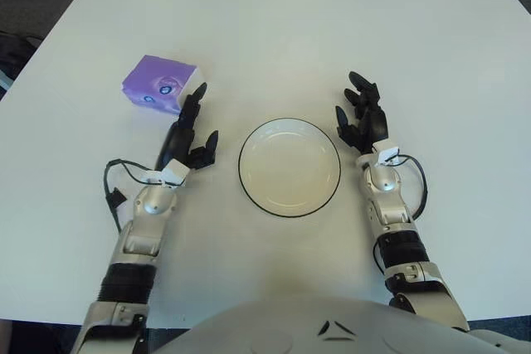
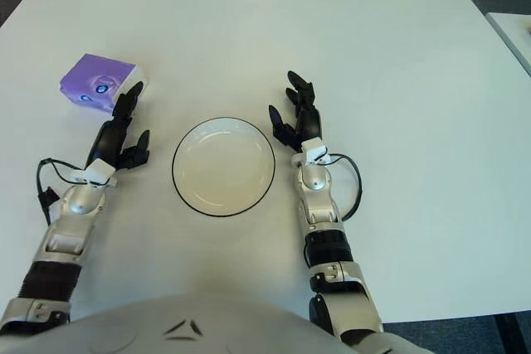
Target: Put the tissue paper into the plate.
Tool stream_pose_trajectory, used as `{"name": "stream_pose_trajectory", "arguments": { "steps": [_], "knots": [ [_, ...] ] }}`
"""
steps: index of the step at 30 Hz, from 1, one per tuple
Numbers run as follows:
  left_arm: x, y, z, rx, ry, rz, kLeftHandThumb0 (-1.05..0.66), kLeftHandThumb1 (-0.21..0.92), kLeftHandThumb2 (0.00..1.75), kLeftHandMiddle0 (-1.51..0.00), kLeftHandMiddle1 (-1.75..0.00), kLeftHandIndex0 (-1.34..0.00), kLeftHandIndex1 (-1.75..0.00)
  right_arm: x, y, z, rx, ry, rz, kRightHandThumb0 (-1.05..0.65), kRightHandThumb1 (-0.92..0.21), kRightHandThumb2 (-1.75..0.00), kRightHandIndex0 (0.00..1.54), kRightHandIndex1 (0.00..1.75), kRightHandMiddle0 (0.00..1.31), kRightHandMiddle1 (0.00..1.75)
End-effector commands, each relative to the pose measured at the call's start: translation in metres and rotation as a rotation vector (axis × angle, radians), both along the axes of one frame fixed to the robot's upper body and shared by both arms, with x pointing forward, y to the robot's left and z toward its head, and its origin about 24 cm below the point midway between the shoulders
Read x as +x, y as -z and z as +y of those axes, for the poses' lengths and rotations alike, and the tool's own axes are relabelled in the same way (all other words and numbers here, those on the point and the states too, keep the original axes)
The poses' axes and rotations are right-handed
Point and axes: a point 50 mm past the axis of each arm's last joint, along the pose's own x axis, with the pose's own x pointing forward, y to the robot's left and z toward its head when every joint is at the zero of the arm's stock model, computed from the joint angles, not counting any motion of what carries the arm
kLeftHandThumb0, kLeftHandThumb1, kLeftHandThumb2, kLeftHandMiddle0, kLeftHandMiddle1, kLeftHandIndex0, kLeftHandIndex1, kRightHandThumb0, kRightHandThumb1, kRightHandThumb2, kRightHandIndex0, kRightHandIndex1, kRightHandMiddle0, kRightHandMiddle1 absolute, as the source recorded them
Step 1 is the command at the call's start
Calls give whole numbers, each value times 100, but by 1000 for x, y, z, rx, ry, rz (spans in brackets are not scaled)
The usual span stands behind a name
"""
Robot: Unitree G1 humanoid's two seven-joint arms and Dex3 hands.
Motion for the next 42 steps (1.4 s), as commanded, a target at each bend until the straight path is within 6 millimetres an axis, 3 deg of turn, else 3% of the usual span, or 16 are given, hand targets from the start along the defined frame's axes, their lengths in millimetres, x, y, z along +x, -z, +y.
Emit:
{"name": "stream_pose_trajectory", "arguments": {
  "steps": [1, 18, 28, 38, 42],
  "knots": [
    [-3, -19, 3, 88, 26, -31, -86, 92, 86, -8, 0, 0, -21, -13, 39, 2, 2, -6, 187, -63, -89, -51, 6, 60, 0, 50],
    [14, -59, 17, 315, 74, -147, -89, 92, 75, -1, 0, 0, -8, -10, 41, 9, 10, -20, 187, -63, -90, -48, 8, 59, 0, 52],
    [11, -72, 17, 433, 105, -272, -82, 92, 68, 0, 0, 0, -1, -9, 43, 10, 0, -22, 192, -61, -91, -47, 8, 60, 0, 50],
    [5, -79, 18, 455, 146, -264, -85, 92, 64, 0, 0, 0, 0, -8, 45, 11, -12, -22, 202, -64, -92, -47, 8, 60, 0, 46],
    [1, -93, 25, 558, 114, -314, -83, 92, 60, 0, 0, 0, 0, -8, 46, 11, -14, -26, 206, -64, -92, -47, 8, 61, 0, 46]
  ]
}}
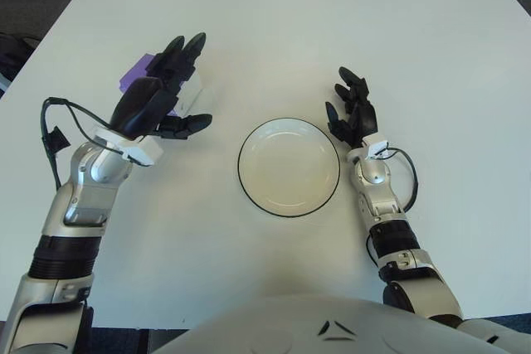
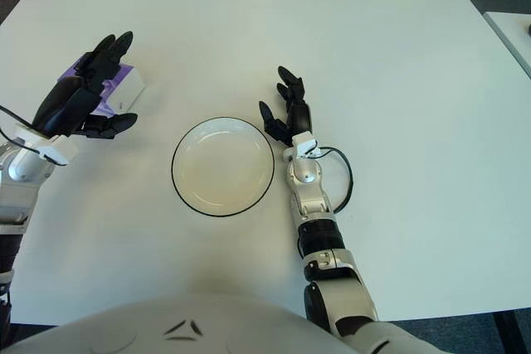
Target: Put the tissue paper into the plate.
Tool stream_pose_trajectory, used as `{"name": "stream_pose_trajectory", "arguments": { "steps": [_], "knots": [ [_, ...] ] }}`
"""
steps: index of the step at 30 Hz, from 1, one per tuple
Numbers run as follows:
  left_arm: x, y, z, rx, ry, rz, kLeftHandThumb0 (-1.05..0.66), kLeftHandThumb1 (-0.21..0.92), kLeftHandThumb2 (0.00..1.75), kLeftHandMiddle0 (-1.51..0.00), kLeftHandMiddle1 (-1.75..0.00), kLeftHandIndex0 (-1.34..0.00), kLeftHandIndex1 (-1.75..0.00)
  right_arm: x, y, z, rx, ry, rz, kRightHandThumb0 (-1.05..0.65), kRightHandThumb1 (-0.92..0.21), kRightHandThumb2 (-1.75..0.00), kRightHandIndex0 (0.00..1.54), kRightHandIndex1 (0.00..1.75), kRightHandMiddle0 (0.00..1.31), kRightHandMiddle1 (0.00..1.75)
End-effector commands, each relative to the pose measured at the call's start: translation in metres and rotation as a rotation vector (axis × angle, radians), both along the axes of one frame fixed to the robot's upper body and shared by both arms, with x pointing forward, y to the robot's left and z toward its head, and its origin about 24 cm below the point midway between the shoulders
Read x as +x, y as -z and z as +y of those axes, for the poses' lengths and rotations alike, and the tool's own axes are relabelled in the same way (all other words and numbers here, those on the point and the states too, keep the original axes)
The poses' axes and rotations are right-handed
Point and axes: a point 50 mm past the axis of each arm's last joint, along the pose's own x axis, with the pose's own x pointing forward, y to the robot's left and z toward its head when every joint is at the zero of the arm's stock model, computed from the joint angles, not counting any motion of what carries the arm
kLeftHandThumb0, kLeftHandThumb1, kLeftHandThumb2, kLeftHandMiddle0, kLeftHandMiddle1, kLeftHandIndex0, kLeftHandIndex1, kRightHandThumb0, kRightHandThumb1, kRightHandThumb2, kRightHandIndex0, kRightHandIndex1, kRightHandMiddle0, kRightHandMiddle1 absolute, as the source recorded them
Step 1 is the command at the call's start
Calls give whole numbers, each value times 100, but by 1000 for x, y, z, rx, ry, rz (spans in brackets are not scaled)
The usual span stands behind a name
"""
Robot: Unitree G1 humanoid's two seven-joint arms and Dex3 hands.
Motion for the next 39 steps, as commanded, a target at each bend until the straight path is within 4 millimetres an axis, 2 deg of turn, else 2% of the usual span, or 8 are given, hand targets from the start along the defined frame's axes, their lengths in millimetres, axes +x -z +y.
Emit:
{"name": "stream_pose_trajectory", "arguments": {
  "steps": [1, 7, 14, 21, 27, 31, 36, 39],
  "knots": [
    [-5, -16, 9, 106, -29, -68, -82, 92, 59, 0, 0, 0, 0, -18, 46, -3, -19, 11, 213, -63, -92, -47, 9, 61, 0, 46],
    [3, -34, 26, 309, -165, -22, -88, 92, 66, 0, 0, -2, -1, -18, 48, -3, -18, 10, 217, -63, -92, -49, 9, 61, 0, 47],
    [5, -42, 29, 544, -307, 24, -98, 92, 78, -3, -1, 0, -18, -17, 49, -2, -1, 9, 216, -60, -91, -48, 8, 61, 0, 49],
    [24, -60, 35, 732, -391, 53, -102, 92, 83, -4, -1, 0, -25, -16, 50, -2, 22, 5, 213, -61, -90, -48, 7, 60, 0, 51],
    [43, -59, 49, 825, -454, 66, -104, 92, 79, -5, -2, 0, -30, -15, 51, -1, 30, -1, 214, -62, -89, -47, 8, 59, 0, 53],
    [53, -57, 53, 862, -474, 88, -105, 92, 68, -6, -2, 0, -31, -14, 51, -1, 33, 0, 212, -62, -89, -47, 9, 59, 0, 56],
    [58, -57, 53, 857, -467, 123, -105, 92, 56, -5, -1, 0, -23, -14, 51, 0, 35, 5, 209, -62, -89, -47, 10, 59, 0, 60],
    [70, -46, 60, 829, -478, 163, -105, 92, 50, -3, -1, 0, -19, -13, 51, 0, 31, 10, 208, -61, -89, -47, 10, 58, 0, 61]
  ]
}}
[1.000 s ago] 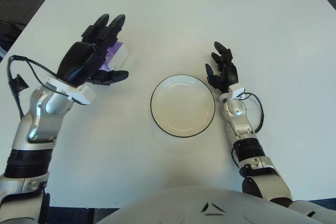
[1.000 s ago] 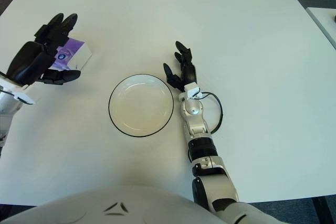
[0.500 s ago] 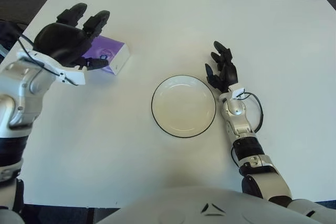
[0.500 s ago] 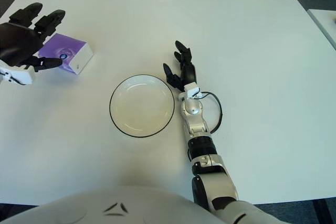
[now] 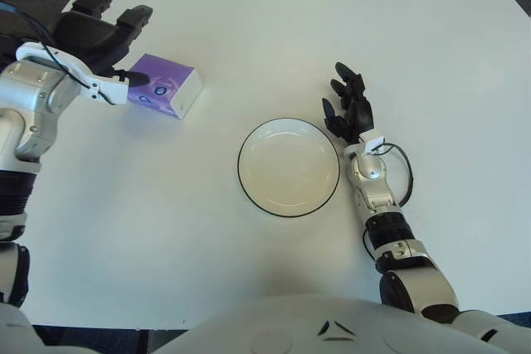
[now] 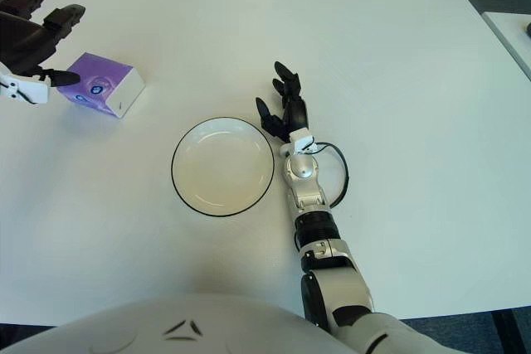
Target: Put the tissue paper into the plate.
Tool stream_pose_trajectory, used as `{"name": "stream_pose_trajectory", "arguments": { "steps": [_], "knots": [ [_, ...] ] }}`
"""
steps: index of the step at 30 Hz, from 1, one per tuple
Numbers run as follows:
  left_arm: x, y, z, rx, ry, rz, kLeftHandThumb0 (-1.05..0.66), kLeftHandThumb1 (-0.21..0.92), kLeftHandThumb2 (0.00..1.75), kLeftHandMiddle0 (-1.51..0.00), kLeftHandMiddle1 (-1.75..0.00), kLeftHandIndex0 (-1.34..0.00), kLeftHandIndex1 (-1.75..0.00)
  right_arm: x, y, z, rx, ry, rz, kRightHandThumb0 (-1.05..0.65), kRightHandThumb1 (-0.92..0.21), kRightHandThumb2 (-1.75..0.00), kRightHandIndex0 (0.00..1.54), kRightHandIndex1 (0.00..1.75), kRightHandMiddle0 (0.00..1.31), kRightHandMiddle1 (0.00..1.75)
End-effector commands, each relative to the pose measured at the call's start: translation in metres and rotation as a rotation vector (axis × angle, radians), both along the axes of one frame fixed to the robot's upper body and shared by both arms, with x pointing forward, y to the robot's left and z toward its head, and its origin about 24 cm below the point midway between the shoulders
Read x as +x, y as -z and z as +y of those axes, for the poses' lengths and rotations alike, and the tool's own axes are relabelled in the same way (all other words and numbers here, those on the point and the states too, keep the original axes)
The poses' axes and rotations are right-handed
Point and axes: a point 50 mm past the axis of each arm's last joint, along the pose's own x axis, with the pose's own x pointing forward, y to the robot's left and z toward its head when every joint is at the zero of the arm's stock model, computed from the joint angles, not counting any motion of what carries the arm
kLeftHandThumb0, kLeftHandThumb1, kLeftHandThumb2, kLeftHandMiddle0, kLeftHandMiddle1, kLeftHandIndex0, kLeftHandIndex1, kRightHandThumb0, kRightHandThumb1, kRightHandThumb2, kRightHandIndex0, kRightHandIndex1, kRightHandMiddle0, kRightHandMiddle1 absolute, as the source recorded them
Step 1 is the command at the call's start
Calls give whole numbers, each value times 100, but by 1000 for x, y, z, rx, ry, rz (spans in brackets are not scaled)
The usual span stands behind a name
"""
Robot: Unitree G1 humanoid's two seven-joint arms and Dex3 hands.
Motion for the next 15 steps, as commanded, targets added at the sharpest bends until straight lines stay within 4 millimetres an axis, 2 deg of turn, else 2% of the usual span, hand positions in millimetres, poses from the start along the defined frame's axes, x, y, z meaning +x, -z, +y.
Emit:
{"name": "stream_pose_trajectory", "arguments": {
  "steps": [1, 4, 15],
  "knots": [
    [16, 12, 9, -22, -29, 21, -105, 92, 48, -3, 0, 0, -18, -21, 52, -4, -3, 27, 238, -61, -89, -47, 10, 58, 0, 61],
    [29, 20, 15, -9, -28, 23, -105, 92, 40, -1, 0, 0, -17, -21, 52, -5, -6, 30, 239, -61, -89, -47, 10, 58, 0, 62],
    [45, 21, 22, 72, 39, 33, -105, 92, 24, 0, 0, 0, -16, -20, 54, -5, -6, 34, 236, -60, -89, -47, 10, 58, 0, 62]
  ]
}}
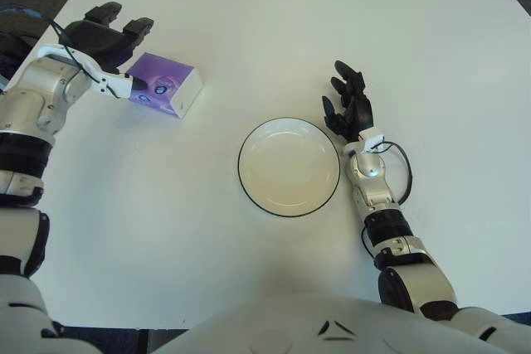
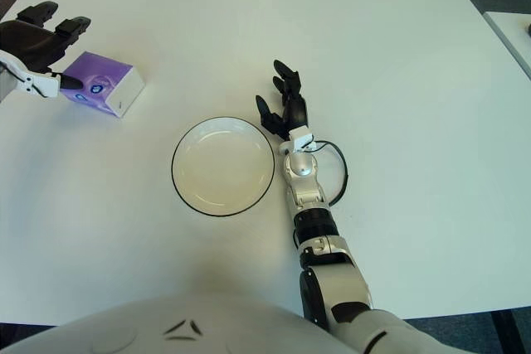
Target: Put the tissue paper into the plate.
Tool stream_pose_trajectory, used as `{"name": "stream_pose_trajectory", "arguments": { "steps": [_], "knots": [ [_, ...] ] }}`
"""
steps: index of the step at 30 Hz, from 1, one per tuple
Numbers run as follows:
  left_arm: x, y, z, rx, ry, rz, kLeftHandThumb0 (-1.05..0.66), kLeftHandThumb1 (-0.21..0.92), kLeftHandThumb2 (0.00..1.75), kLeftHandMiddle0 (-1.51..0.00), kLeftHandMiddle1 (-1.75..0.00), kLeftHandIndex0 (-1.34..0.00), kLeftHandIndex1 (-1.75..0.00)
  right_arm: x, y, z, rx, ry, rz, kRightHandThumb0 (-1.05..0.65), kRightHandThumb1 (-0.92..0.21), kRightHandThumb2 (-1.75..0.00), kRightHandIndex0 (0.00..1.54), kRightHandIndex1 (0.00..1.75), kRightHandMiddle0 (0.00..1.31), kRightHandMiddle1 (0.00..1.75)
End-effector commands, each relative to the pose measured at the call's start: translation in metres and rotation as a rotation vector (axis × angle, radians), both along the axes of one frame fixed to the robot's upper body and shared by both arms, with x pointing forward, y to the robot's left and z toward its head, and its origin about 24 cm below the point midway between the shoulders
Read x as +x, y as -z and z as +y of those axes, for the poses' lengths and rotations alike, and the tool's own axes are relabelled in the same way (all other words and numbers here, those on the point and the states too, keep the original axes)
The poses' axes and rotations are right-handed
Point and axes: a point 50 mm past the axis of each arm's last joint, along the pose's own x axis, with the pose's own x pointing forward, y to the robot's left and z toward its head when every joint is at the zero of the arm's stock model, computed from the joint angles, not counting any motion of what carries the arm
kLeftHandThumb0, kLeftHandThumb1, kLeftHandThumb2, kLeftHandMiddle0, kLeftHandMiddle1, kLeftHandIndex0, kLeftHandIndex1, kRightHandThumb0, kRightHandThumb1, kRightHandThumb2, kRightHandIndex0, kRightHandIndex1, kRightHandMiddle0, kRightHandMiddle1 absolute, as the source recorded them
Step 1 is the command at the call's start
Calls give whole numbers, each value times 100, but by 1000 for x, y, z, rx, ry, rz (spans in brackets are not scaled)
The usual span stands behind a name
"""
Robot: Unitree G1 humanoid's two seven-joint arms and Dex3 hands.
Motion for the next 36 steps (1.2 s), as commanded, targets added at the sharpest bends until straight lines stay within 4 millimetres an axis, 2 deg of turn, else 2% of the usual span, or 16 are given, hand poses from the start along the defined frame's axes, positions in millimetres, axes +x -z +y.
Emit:
{"name": "stream_pose_trajectory", "arguments": {
  "steps": [1, 15, 36],
  "knots": [
    [5, -4, 4, 34, 11, -13, -105, 92, 23, 0, 0, 0, -17, -23, 55, -7, -7, 31, 245, -60, -89, -47, 10, 58, 0, 62],
    [17, 12, 1, 70, 70, 19, -105, 92, 16, 0, 0, 0, -18, -23, 55, -8, -2, 39, 237, -58, -88, -49, 11, 59, 0, 63],
    [18, 21, 1, 158, 146, 54, -105, 89, 14, 0, 0, 0, -25, -23, 55, -9, 1, 35, 240, -60, -88, -51, 10, 57, 0, 62]
  ]
}}
